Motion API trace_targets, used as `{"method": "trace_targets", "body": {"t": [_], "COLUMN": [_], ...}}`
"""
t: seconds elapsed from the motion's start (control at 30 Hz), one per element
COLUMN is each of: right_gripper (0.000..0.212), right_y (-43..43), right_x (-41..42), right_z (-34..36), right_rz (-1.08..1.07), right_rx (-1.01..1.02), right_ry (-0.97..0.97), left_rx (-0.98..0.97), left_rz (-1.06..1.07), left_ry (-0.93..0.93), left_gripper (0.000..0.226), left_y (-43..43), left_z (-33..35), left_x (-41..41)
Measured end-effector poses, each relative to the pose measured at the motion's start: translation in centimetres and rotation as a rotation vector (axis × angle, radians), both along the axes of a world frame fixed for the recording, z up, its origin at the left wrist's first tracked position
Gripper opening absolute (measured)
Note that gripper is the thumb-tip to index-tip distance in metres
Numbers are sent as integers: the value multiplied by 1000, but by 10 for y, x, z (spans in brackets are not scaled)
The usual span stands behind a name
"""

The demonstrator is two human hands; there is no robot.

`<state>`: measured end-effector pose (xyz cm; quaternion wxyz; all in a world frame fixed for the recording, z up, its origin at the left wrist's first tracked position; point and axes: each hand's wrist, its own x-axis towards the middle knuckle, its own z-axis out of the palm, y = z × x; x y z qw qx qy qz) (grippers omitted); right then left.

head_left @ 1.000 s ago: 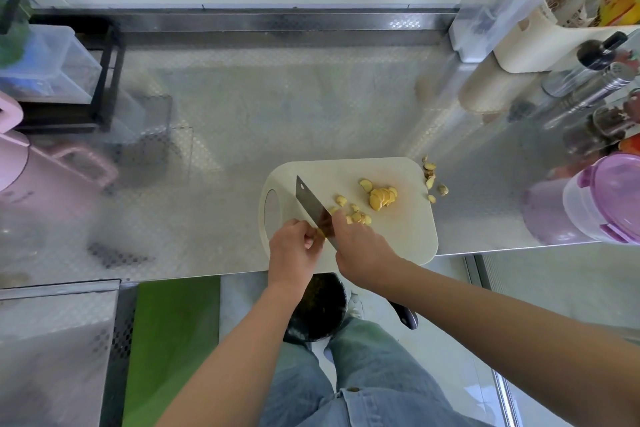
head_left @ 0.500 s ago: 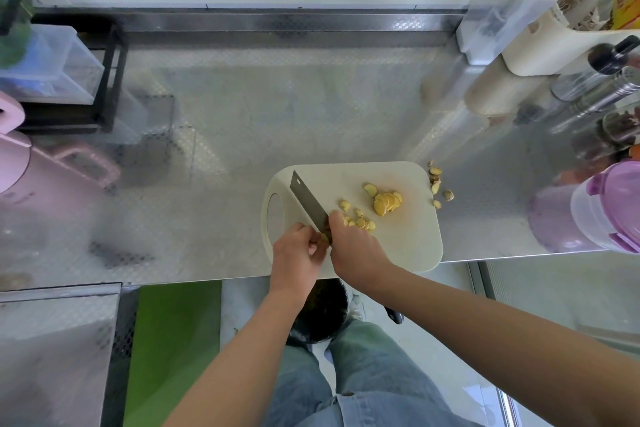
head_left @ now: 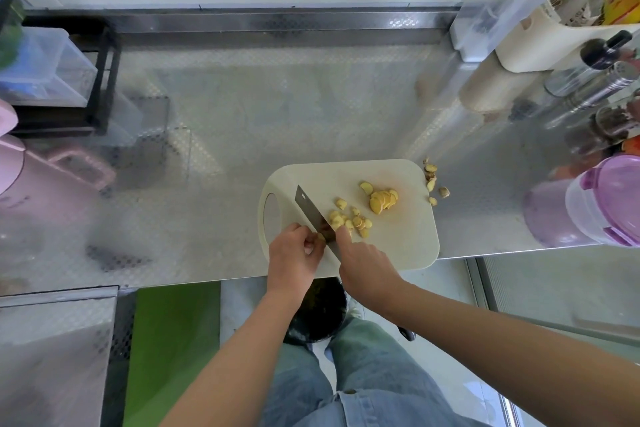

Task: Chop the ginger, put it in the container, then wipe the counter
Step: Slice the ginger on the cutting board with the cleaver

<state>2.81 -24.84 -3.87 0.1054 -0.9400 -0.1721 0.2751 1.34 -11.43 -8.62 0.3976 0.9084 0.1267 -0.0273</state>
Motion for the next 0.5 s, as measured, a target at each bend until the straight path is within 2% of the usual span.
{"method": "trace_targets", "body": {"t": [0.27, 0.5], "right_gripper": [45, 33], "right_y": [4, 0], "right_x": [3, 10], "right_z": [-1, 3], "right_rz": [-4, -30], "right_rx": [-20, 8], "right_ry": [-1, 15], "left_rx": [13, 108], "left_rz": [-6, -130], "left_ry": [-4, -14], "left_gripper": [18, 16], "left_y": [-1, 2], "left_z": [-1, 2], "left_x": [0, 2]}}
